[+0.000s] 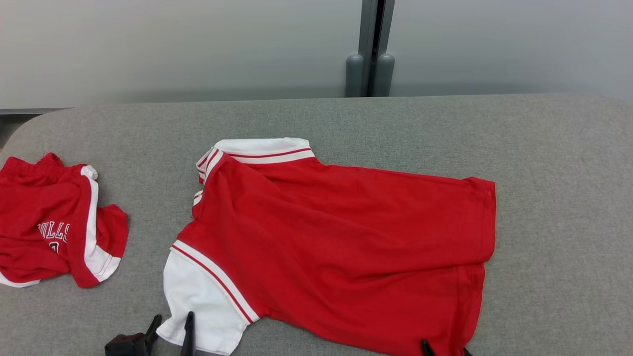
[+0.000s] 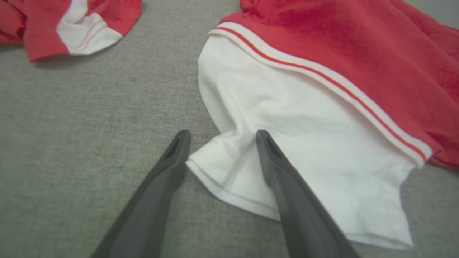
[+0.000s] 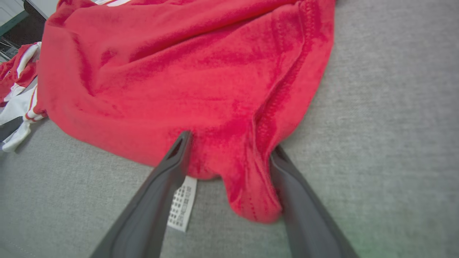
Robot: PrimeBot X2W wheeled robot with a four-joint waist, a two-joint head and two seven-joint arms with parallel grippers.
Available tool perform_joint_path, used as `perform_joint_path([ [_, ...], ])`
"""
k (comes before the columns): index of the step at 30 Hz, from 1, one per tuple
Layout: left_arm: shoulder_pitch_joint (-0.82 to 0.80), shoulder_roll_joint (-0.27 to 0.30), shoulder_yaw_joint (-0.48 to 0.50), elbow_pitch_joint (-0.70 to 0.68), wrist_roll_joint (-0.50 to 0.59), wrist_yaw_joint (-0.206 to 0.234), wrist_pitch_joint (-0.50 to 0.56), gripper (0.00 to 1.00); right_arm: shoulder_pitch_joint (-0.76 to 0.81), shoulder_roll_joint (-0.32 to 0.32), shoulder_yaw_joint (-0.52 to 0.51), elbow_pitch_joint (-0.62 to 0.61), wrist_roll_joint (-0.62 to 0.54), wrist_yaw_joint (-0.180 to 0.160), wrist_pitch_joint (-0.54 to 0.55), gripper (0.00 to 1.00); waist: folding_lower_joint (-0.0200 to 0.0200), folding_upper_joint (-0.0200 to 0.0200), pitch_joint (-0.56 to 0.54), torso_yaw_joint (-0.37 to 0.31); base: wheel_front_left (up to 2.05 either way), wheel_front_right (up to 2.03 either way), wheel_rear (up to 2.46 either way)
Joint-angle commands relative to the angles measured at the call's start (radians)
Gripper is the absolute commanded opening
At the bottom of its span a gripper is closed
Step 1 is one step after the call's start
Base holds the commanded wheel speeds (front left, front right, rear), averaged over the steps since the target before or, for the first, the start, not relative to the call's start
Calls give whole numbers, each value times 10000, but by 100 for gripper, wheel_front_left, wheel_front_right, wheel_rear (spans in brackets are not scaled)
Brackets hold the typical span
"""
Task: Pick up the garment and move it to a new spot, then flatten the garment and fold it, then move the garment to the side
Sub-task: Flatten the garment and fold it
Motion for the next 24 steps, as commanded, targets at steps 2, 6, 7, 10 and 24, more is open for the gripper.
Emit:
perform_joint_path([
  [2, 3, -174, -349, 228, -229, -22, 157, 100, -129, 82, 196, 183, 95, 29, 162, 100, 0, -1, 12, -21, 0, 0, 0],
  [6, -89, -129, -890, 392, -563, -26, 165, 0, -305, 71, 295, 76, 144, 28, 124, 0, 0, -1, 10, -55, 0, 0, 0],
  [7, -116, -107, -967, 428, -631, -26, 165, 0, -361, 59, 271, 15, 159, 28, 104, 0, 0, -1, 10, -62, 0, 0, 0],
  [10, -255, 15, -1064, 318, -750, -16, 160, 0, -488, 48, 73, -253, 155, 26, 90, 0, 0, -1, 25, -63, 0, 0, 0],
  [24, -1307, 258, -977, -3030, -1419, -14, 78, 0, -1369, 33, -599, -2311, -714, 19, 88, 0, 0, -1, 247, -18, 0, 0, 0],
])
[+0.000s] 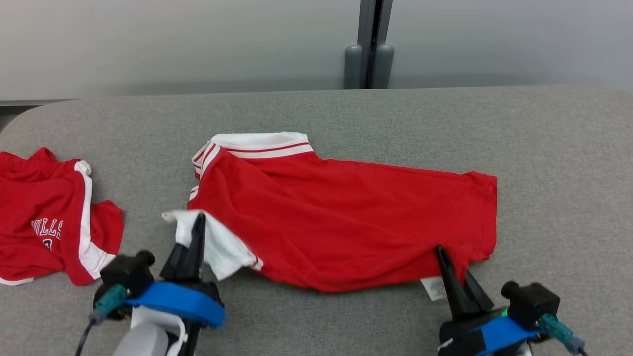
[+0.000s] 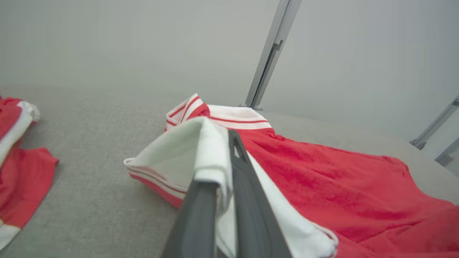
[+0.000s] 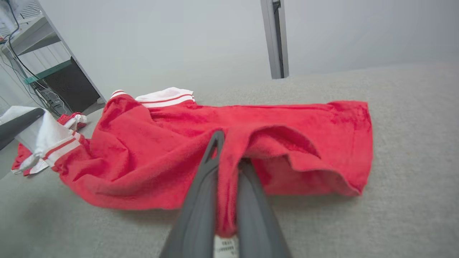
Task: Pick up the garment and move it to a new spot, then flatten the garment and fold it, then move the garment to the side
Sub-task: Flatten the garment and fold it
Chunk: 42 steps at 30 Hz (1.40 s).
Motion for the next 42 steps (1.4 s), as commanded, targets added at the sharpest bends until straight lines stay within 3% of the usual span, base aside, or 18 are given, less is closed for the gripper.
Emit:
perform_joint_path([
  [1, -387, 116, -22, -133, -87, -9, 0, 0, -366, -62, 4, -89, -56, 5, -4, 0, -1, 0, 85, -8, 0, 0, 0],
  [10, -4541, 1041, -573, 302, -1343, -9, 0, 0, -4678, -470, -37, 348, 291, 5, -4, 0, -1, 0, 1317, -323, 0, 0, 0],
  [18, -9177, 1668, -831, 1638, -2144, -9, 58, 0, -9802, -658, 224, 2744, 1396, 5, 7, 0, -1, 0, 2646, -731, 0, 0, 0],
  [27, -13426, 1624, -1842, 2882, -2479, -9, 52, 0, -14229, -877, -70, 5167, 2909, 5, 76, 0, -1, 0, 3512, -870, 0, 0, 0],
  [35, -15266, 1578, -2864, 3359, -2731, -9, -12, 0, -15917, -1295, 711, 6472, 2962, 5, 1, 0, -1, 0, 3782, -807, 0, 0, 0],
  [42, -14626, 1585, -2808, 3214, -2860, -9, -16, 0, -15469, -1200, 1155, 6880, 3578, 5, -15, 0, -1, 0, 3944, -644, 0, 0, 0],
])
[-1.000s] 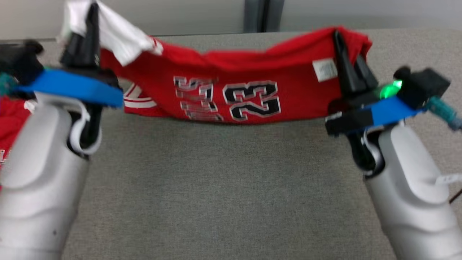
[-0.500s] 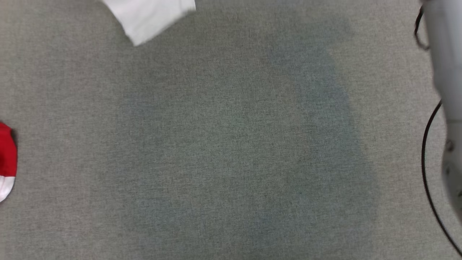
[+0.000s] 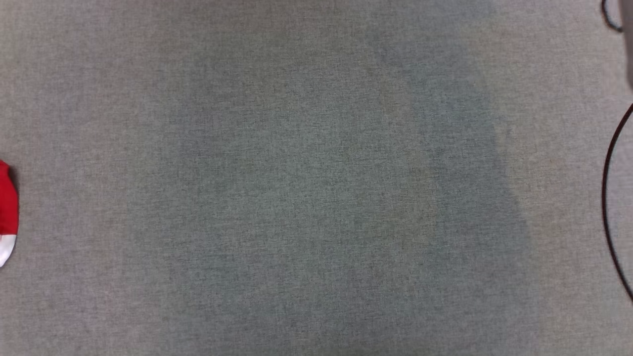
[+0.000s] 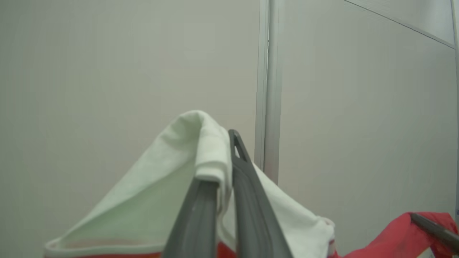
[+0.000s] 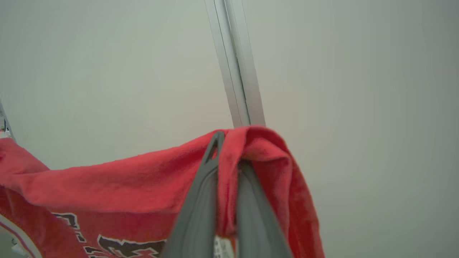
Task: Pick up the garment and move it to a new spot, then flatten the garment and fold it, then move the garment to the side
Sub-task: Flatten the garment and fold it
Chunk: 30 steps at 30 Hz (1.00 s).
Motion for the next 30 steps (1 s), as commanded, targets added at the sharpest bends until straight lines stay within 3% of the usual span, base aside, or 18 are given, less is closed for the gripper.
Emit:
perform_joint_path([
  [1, 573, 35, 168, -93, -36, -9, -43, 0, 504, 108, 40, -76, 212, 5, -43, 0, -1, 0, 3, 38, 0, 0, 0],
  [14, 6726, 24, 2167, -2495, 743, -9, -46, 0, 5425, 472, 641, -2189, 1047, 5, -41, 0, -1, 0, -712, -73, 0, 0, 0],
  [22, 11588, -1021, 3423, -4491, 1683, -8, -45, 0, 8915, 136, 1004, -3363, 1587, 5, -42, 0, -1, 0, -1639, 75, 0, 0, 0],
  [30, 15010, -2130, 4199, -5488, 1952, -8, -47, 0, 11779, -214, 1025, -3978, 1937, 5, -41, 0, -1, 0, -2724, 233, 0, 0, 0],
])
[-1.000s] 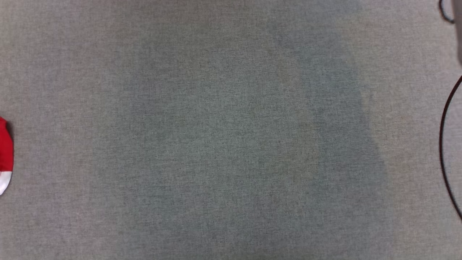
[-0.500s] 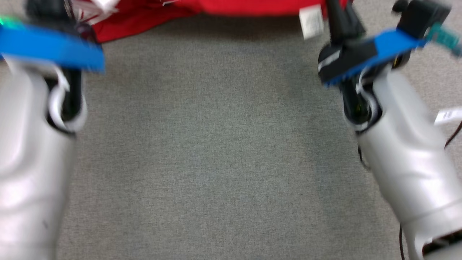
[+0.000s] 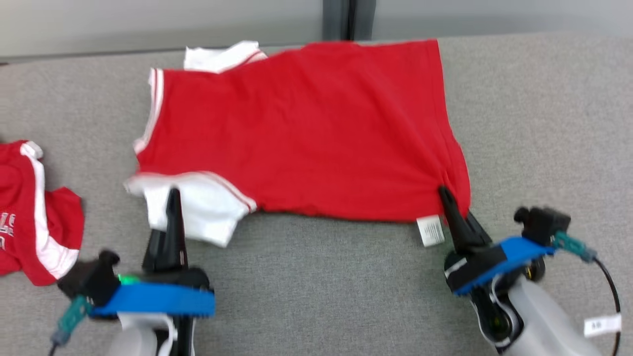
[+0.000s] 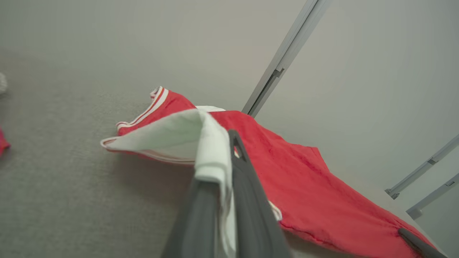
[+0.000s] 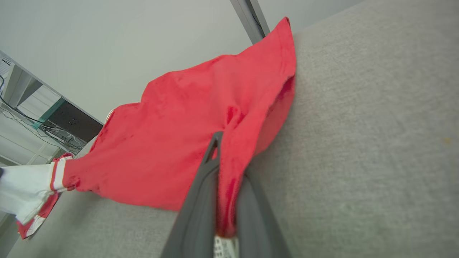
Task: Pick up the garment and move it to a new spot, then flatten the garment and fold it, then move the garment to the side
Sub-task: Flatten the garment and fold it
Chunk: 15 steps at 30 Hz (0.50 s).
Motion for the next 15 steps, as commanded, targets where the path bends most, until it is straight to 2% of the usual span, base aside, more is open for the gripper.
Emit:
perform_joint_path([
  [1, 203, -7, 52, -87, 47, -8, -47, 0, 264, -85, -76, -78, -60, 5, -31, 0, 3, -1, -339, 66, 0, 0, 0],
  [8, 2153, -439, 248, -503, 319, -8, -47, 0, 1979, -334, -349, -459, -85, 5, -30, 0, 3, -1, -1119, 123, 0, 0, 0],
  [15, 3682, -589, 66, -823, 385, 100, -47, 0, 3493, -508, -649, -873, -150, 5, 21, 0, 3, -1, -1692, 235, 0, 0, 0],
])
